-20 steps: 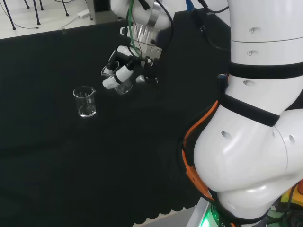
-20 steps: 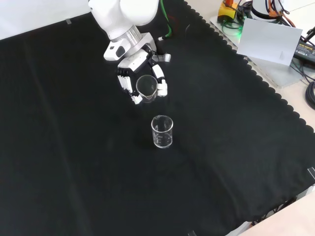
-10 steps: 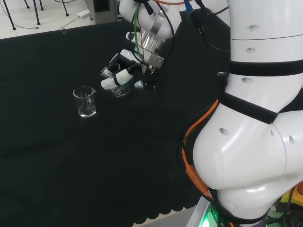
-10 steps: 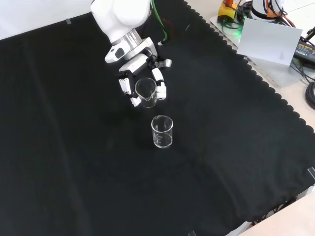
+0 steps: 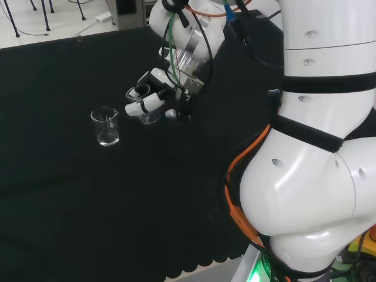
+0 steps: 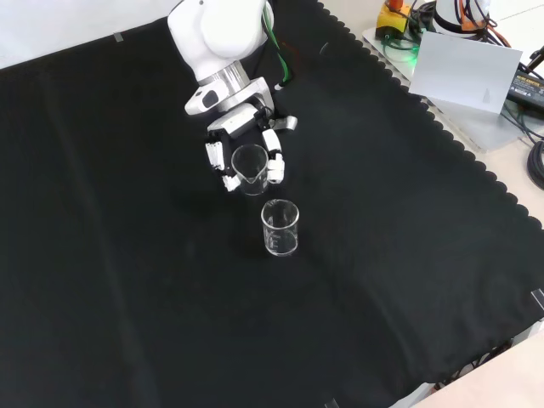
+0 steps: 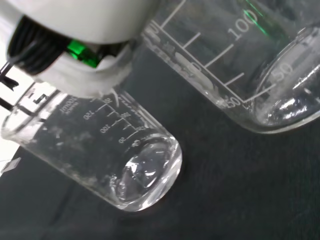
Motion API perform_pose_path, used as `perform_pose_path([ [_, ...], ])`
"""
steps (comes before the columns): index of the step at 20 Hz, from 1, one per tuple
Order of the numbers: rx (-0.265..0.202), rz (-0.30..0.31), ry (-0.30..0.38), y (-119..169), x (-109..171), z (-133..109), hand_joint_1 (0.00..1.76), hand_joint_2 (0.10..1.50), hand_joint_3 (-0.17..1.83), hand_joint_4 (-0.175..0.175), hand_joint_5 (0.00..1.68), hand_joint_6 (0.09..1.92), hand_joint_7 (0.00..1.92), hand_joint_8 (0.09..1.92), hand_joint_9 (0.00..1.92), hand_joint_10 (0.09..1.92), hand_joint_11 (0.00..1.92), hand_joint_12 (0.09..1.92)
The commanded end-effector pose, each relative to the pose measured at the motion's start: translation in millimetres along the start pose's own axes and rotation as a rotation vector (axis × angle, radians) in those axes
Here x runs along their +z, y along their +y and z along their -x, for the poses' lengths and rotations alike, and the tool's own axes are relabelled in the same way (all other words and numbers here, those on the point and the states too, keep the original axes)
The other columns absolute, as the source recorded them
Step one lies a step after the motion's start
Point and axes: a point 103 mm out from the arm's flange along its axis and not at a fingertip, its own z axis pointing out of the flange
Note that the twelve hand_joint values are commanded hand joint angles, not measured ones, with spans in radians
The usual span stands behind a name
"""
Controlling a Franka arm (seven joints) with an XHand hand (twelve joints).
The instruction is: Place the beaker back on the table.
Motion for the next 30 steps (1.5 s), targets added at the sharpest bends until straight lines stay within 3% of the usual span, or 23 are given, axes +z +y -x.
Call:
perform_pose_path([
  [1,-0.012,0.001,0.008,2.9,16.0,4.7,1.2,0.67,0.57,-0.082,1.39,0.41,1.65,0.32,1.49,0.51,1.36,0.79],
  [6,-0.002,-0.023,0.025,7.4,19.6,11.5,1.2,0.67,0.56,-0.09,1.41,0.38,1.66,0.29,1.5,0.48,1.36,0.79],
  [15,0.014,-0.039,0.043,12.1,23.3,20.2,1.2,0.66,0.55,-0.062,1.44,0.3,1.67,0.22,1.52,0.41,1.34,0.8],
  [30,0.038,-0.05,0.048,12.2,37.9,21.2,1.2,0.66,0.55,-0.065,1.45,0.29,1.66,0.2,1.51,0.4,1.33,0.8],
])
